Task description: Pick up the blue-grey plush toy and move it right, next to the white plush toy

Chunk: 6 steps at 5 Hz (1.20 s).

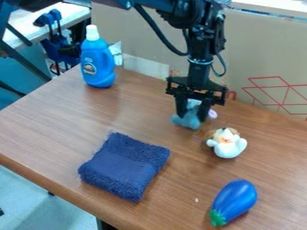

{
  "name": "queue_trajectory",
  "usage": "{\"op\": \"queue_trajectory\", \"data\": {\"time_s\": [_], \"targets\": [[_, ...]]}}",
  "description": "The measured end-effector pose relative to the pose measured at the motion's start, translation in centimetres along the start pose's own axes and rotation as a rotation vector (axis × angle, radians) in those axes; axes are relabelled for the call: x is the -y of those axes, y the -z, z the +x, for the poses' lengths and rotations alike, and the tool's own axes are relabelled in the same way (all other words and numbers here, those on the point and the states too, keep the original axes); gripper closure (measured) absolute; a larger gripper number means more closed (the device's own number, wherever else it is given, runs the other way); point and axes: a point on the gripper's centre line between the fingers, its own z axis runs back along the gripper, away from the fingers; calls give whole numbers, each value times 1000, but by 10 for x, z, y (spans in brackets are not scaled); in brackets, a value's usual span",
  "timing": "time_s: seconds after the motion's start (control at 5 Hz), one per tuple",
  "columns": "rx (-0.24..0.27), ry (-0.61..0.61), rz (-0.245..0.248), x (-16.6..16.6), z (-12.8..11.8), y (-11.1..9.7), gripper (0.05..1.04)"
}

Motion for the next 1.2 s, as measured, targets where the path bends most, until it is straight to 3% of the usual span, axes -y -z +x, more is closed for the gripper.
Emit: {"op": "queue_trajectory", "data": {"time_s": [0.2, 0.4, 0.6, 0.8, 1.0, 1.2], "targets": [[10, -14, -49, 2, 1, 6, 134], [64, -41, -117, 2, 0, -2, 74], [114, -55, -152, 2, -3, -22, 78], [230, -87, -159, -10, -34, -59, 78], [288, -86, -139, -21, -66, -89, 80], [214, -75, -114, -33, -103, -90, 81]]}}
